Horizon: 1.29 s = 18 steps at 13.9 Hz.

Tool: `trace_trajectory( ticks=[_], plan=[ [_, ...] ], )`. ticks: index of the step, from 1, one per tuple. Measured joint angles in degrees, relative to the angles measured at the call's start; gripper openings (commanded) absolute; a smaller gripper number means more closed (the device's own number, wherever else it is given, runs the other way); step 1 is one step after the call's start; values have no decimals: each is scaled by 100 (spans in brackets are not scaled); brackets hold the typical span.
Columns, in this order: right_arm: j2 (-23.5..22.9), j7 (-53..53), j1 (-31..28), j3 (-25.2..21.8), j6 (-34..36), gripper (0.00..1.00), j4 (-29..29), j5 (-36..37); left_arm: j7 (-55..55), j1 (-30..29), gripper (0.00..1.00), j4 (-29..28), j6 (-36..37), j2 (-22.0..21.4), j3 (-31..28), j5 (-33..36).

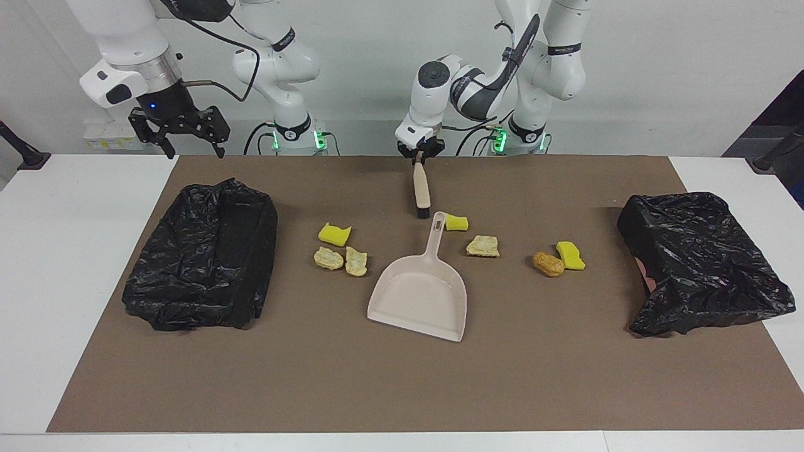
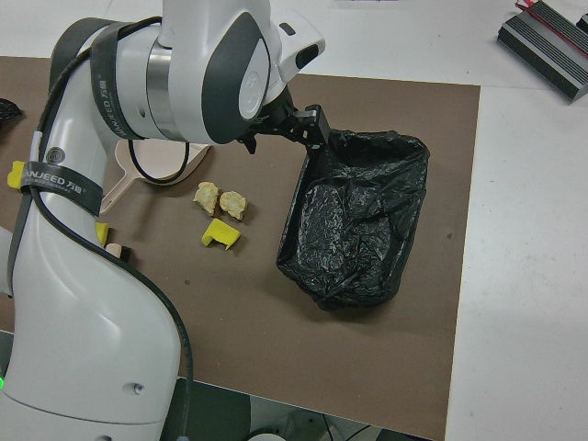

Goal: Sweep and dump trash in bin

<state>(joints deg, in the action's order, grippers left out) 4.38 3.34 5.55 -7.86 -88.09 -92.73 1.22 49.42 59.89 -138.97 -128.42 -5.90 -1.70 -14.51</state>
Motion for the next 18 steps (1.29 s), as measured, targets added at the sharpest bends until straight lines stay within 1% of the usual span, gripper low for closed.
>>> trace_trajectory(
  ticks=[1, 2, 3, 9, 10, 11, 12, 16, 18],
  plan=[
    [0, 0, 4, 3, 3, 100, 0, 0, 0, 0, 40, 0, 3, -1, -1, -1],
    [0, 0, 9, 13, 3, 100, 0, 0, 0, 0, 42, 0, 4, -1, -1, -1],
    [0, 0, 10, 26, 3, 100, 0, 0, 0, 0, 42, -1, 12, 0, -1, -2],
    [16, 13, 67, 101, 41, 100, -28, -3, -1, 3, 40, -6, 210, -3, 21, -70],
    [25, 13, 88, 113, 41, 100, -40, -3, -1, 7, 35, -11, 273, -4, 23, -126],
    [32, 13, 91, 123, 41, 100, -50, -3, -1, 11, 12, -21, 313, -6, 26, -160],
    [35, 13, 90, 124, 41, 100, -57, -2, -1, 16, 0, -32, 328, -7, 26, -187],
    [47, 13, 88, 124, 41, 100, -119, -3, 71, 23, 0, 11, 427, -28, -13, -271],
    [62, 13, 88, 124, 41, 100, -155, -2, 182, -69, 0, 187, 762, -90, -97, -272]
  ],
)
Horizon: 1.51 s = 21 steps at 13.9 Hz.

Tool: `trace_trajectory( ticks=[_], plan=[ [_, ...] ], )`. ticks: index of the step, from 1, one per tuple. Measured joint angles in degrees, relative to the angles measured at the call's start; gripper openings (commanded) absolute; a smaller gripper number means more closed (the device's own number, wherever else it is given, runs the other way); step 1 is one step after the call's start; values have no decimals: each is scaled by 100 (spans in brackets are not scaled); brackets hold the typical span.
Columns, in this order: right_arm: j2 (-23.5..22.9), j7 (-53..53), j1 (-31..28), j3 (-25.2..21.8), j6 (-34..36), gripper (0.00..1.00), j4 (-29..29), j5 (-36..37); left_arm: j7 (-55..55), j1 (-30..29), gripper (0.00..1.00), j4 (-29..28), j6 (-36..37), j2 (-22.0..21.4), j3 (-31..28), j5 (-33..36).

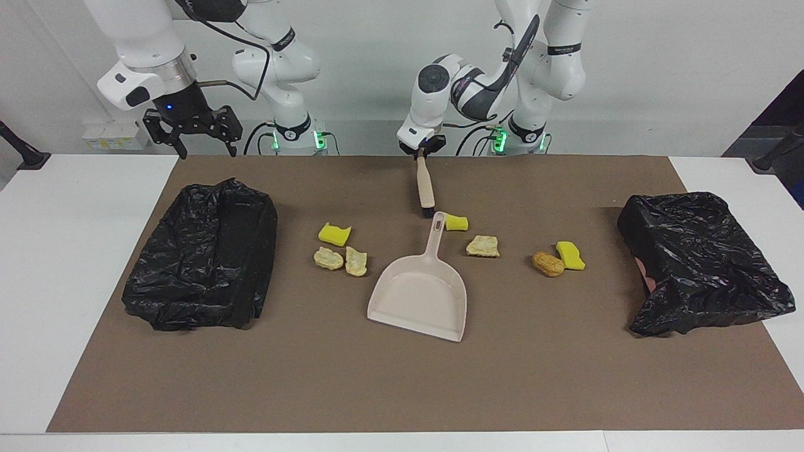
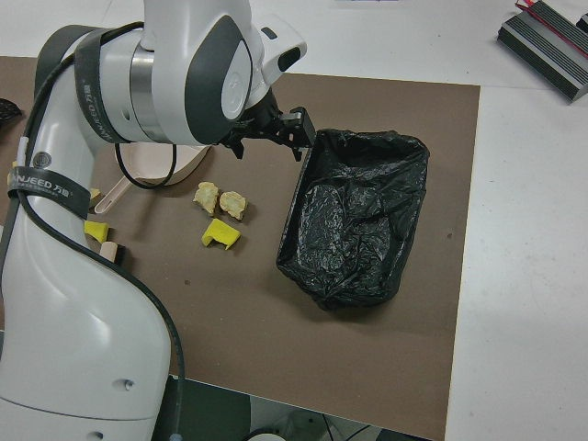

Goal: Sweep and dump trash in bin

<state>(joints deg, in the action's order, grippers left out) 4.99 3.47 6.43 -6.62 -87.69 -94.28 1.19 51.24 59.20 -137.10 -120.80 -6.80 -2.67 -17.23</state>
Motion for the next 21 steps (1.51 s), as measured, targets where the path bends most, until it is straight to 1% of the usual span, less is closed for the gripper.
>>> trace_trajectory(
  ticks=[2, 3, 5, 8, 9, 11, 13, 15, 17, 19, 21],
  plan=[
    [11, 0, 0, 0, 0, 100, -22, 0, 135, -249, 0, 223, 362, -53, -58, 53],
    [11, 0, 0, 0, 0, 100, -34, 0, 290, -405, 0, 300, 464, -73, -72, 226],
    [11, -54, 4, 0, 3, 100, -54, -1, 638, -702, 0, 428, 692, -107, -86, 771],
    [14, -323, 160, 4, 112, 100, -82, -4, 697, -1273, 0, 666, 1078, -145, -98, 1385],
    [20, -433, 263, 8, 131, 100, -105, -6, 555, -1524, 0, 733, 1130, -150, -102, 1509],
    [19, -854, 499, 11, 118, 100, -147, -37, -68, -2126, 0, 765, 1130, -144, -107, 1595],
    [-41, -1548, 870, 16, -53, 100, -188, -200, -876, -2852, 0, 764, 973, -89, -117, 1675],
    [-289, -2469, 1342, 33, -432, 100, -199, -396, -1728, -3607, 0, 762, 594, 36, -128, 1712],
    [-665, -3385, 1767, 46, -828, 100, -137, -640, -2360, -4259, 0, 760, 240, 159, -126, 1721],
    [-1185, -4100, 2191, 66, -1289, 100, -54, -774, -3231, -4873, 0, 760, 21, 236, -128, 1725],
    [-1814, -4603, 2614, 80, -1994, 100, 2, -1053, -4101, -5434, 0, 755, -89, 301, -129, 1728]
  ],
)
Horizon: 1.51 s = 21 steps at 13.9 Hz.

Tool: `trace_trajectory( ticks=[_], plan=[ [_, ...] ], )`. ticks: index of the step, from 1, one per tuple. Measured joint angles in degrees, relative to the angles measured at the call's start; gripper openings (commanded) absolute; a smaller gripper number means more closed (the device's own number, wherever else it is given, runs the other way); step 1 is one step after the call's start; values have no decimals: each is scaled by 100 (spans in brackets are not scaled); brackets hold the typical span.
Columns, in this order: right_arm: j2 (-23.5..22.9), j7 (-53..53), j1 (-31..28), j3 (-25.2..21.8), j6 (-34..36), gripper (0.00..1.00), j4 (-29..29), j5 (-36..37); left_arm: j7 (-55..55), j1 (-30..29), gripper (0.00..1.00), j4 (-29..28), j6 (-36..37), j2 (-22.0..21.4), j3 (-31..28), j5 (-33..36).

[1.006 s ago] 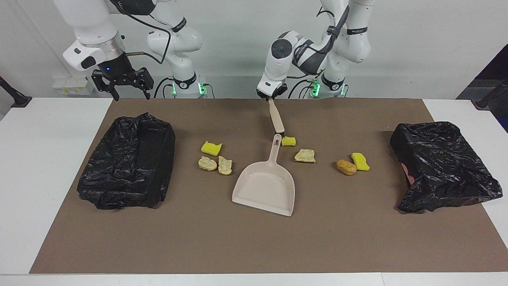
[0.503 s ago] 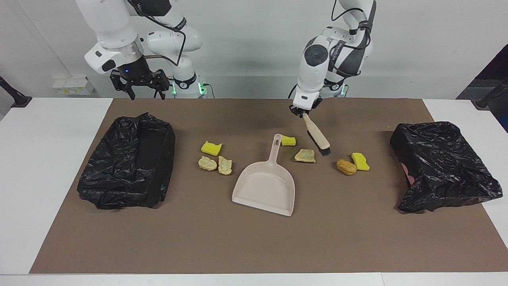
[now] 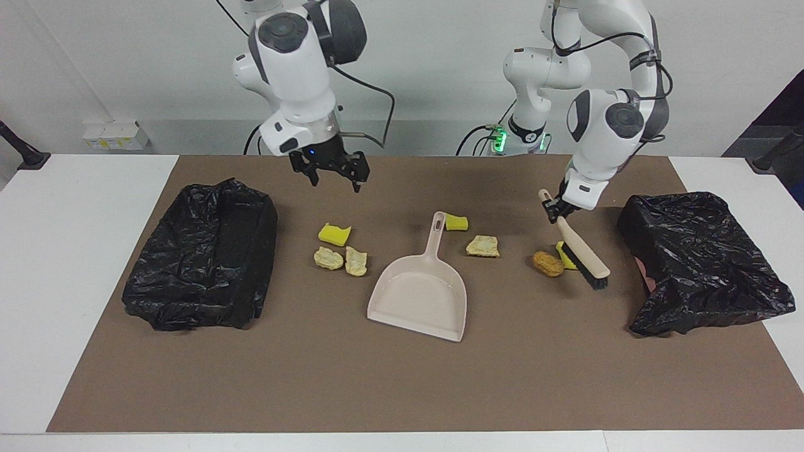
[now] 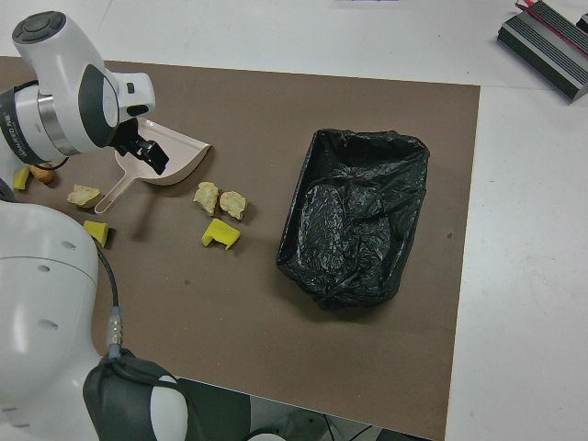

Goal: Sweep and dump trash in bin

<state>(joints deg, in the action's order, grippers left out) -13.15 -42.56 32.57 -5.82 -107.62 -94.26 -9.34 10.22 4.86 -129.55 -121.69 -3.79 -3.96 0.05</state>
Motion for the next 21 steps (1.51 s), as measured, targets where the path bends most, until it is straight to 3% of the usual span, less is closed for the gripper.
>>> trace_trajectory(
  ticks=[5, 8, 13, 14, 16, 17, 19, 21],
  plan=[
    [-1204, -1012, 985, 3, -1283, 100, 124, -374, -1875, -865, 0, -108, -142, 288, -1, 1],
    [-1291, -1035, 1017, -31, -1309, 100, 199, -400, -2076, -825, 0, -189, -148, 390, 88, 2],
    [-1309, -973, 977, -50, -1313, 100, 142, -412, -2048, -110, 0, -262, -124, 388, 175, 2],
    [-1320, -971, 981, -45, -1331, 96, 125, -417, -2028, 8, 0, -281, -113, 382, 177, 2],
    [-1360, -969, 987, -25, -1384, 69, 107, -418, -1879, 234, 0, -294, -63, 372, 177, 2],
    [-1373, -968, 987, -19, -1390, 50, 82, -418, -1764, 362, 0, -296, -23, 365, 180, 2],
    [-1373, -967, 986, -19, -1391, 0, -5, -420, -1518, 626, 0, -313, 8, 344, 191, 1],
    [-1373, -967, 987, -15, -1386, 0, -74, -422, -1336, 904, 0, -353, 60, 305, 197, 1]
  ],
)
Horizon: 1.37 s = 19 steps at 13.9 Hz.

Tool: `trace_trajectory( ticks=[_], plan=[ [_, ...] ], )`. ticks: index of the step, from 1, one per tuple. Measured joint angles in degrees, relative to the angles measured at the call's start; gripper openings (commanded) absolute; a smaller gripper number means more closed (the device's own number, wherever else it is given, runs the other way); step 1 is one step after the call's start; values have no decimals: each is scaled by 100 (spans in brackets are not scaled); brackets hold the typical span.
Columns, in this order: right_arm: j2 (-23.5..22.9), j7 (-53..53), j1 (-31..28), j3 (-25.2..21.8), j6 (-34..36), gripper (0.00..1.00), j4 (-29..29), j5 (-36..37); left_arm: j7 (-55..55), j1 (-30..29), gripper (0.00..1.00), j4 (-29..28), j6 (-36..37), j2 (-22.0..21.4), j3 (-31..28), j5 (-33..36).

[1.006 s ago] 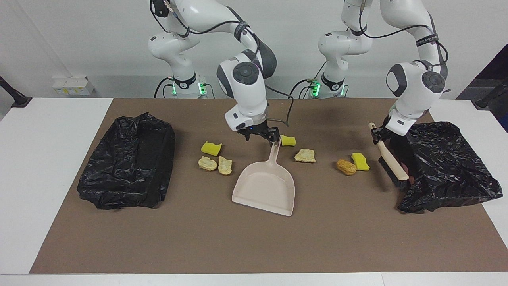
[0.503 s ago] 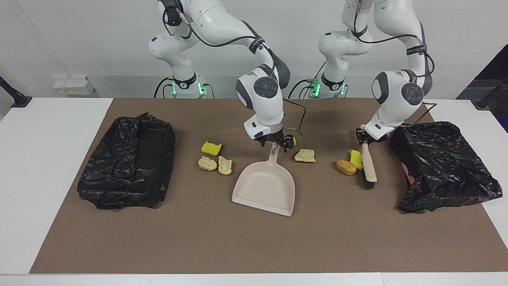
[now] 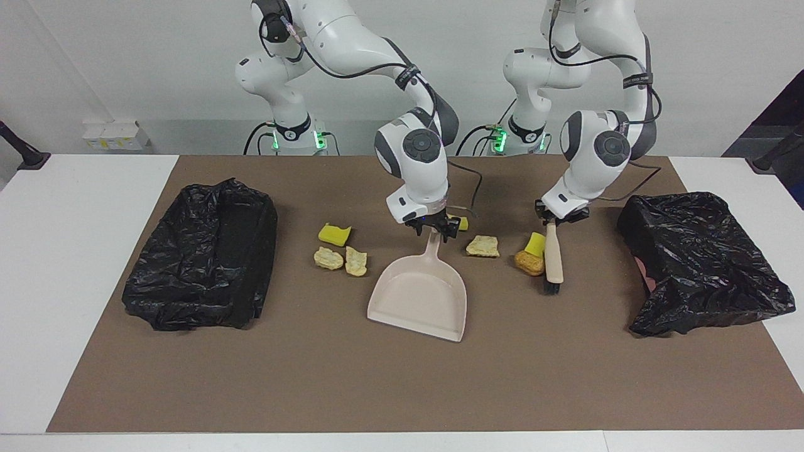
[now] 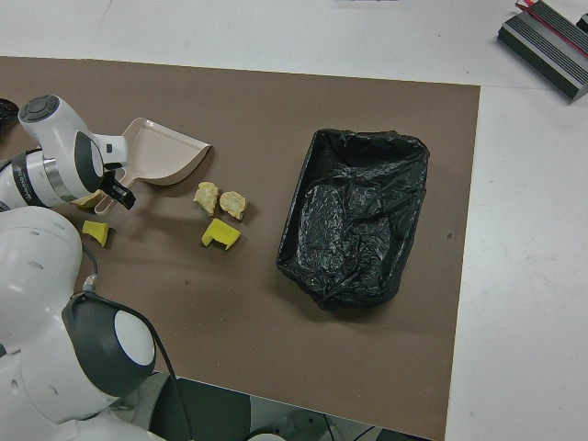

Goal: Sweep and dump trash in bin

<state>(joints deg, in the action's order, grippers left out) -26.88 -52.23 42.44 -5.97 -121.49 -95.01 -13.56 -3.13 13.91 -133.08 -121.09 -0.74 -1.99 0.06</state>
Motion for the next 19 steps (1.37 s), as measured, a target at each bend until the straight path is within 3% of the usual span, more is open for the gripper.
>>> trace_trajectory(
  ticks=[5, 9, 16, 19],
  plan=[
    [70, 1056, -59, -47, 65, 0, 111, -13, 295, 382, 0, -21, 416, -96, 8, -32],
    [477, 3042, -406, -73, 519, 0, 73, -10, 824, 747, 0, -63, 512, -163, 22, -104],
    [2230, 6846, -1274, -112, 1871, 0, -1135, 1125, 967, 855, 0, -88, 514, -186, 18, -191],
    [2831, 8493, -1332, -99, 2026, 0, -1777, 1380, 1142, 935, 0, -96, 514, -194, 23, -214]
  ],
)
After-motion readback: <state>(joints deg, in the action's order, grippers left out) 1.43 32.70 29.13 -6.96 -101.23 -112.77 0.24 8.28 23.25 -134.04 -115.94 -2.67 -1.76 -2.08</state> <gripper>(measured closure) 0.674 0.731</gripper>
